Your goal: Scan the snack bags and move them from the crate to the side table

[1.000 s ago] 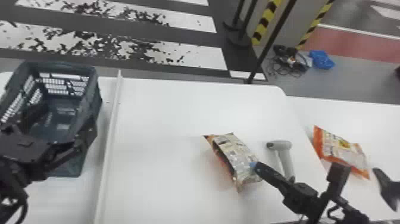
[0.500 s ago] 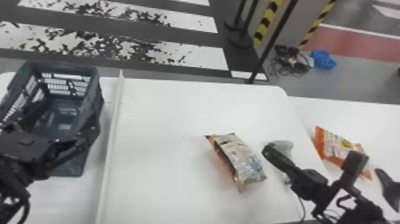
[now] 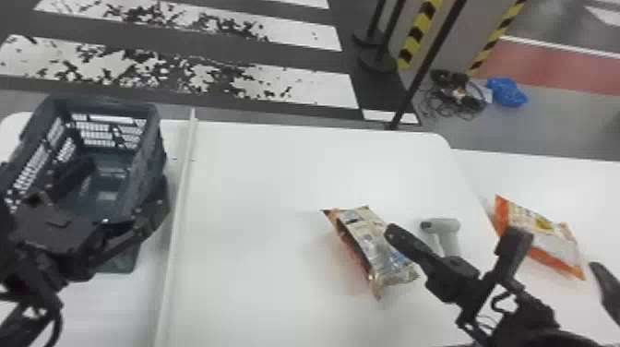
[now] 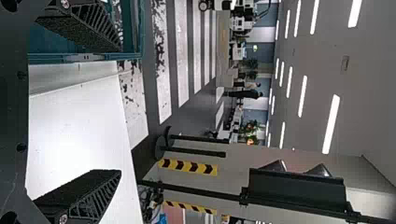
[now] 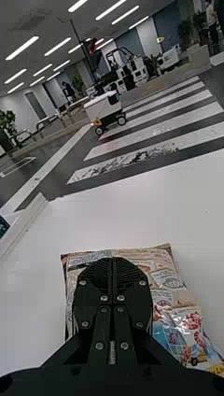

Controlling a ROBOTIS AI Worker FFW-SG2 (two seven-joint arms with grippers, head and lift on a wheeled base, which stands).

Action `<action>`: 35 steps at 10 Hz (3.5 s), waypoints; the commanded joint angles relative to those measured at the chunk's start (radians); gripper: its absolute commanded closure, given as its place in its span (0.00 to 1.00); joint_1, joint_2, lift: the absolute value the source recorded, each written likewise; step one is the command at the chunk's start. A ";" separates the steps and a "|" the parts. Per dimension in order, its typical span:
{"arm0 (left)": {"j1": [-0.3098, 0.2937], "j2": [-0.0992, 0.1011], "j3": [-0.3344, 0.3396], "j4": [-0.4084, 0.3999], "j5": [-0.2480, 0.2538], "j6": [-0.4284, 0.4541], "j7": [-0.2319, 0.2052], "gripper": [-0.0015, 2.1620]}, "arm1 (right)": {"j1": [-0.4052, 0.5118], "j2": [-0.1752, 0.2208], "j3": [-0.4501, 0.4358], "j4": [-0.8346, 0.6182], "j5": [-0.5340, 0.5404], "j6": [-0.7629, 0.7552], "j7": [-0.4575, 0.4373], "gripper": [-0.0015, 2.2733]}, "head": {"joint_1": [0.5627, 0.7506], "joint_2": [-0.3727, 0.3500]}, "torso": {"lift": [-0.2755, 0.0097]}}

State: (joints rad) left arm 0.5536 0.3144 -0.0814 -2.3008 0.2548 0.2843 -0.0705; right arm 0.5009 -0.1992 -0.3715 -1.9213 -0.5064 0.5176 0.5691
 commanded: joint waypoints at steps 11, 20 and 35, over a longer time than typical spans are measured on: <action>-0.018 0.003 0.005 0.021 0.011 0.003 -0.005 0.03 | 0.008 0.089 0.079 0.088 0.032 -0.150 -0.055 0.99 | 0.70 0.32 | 0.66; -0.015 0.002 0.002 0.018 0.011 0.000 -0.003 0.03 | -0.012 -0.005 -0.096 0.200 -0.009 -0.086 -0.035 0.99 | 0.70 0.06 | 0.66; -0.015 -0.004 0.006 0.018 0.011 0.000 0.005 0.03 | 0.056 -0.035 -0.090 0.044 0.016 -0.110 -0.009 0.00 | 0.70 0.12 | 0.66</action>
State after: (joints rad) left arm 0.5380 0.3105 -0.0755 -2.2825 0.2654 0.2845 -0.0657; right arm 0.5507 -0.2218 -0.4526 -1.8491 -0.5043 0.4053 0.5594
